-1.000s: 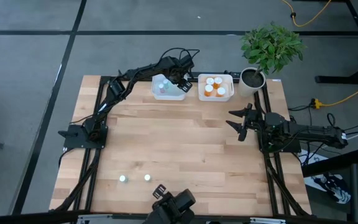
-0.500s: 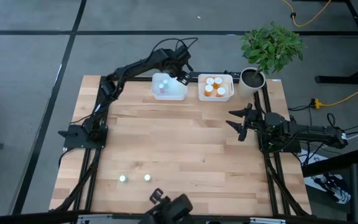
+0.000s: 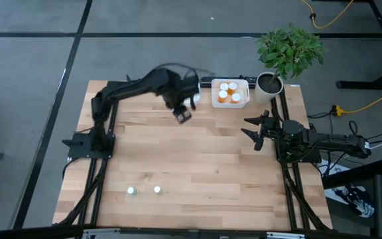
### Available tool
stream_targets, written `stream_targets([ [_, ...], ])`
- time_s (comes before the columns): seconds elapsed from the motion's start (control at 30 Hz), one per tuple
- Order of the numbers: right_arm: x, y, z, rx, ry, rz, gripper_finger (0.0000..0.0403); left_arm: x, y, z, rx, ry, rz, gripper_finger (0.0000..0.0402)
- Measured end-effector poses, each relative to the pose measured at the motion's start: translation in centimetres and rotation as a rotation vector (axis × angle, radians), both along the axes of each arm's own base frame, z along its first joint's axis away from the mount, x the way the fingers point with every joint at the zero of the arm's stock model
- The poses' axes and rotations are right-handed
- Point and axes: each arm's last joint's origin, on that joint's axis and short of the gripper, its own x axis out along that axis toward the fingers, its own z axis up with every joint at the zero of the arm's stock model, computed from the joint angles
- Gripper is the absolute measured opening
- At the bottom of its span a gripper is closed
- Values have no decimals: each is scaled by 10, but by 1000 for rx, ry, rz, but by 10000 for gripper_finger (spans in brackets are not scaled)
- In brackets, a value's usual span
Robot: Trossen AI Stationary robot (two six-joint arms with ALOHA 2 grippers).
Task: Pick and place medicine bottles into bin by pill shape (circle, oval)
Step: Put the yellow tablet bottle into the left white bin
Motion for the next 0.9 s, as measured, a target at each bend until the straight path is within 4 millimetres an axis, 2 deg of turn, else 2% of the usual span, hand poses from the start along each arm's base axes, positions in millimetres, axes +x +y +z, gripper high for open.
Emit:
stream_targets([
  [0.17,0,0,0,1,0,0,255,-16,-60,13,18,-10,-129,159],
  [0.33,0,0,0,1,1,0,255,-44,-104,9,21,11,-95,159],
  [0.6,0,0,0,0,2,0,255,-88,-150,-27,-6,104,-3,159],
  [0.9,0,0,0,0,2,0,255,-100,-202,-75,-115,121,-151,159],
])
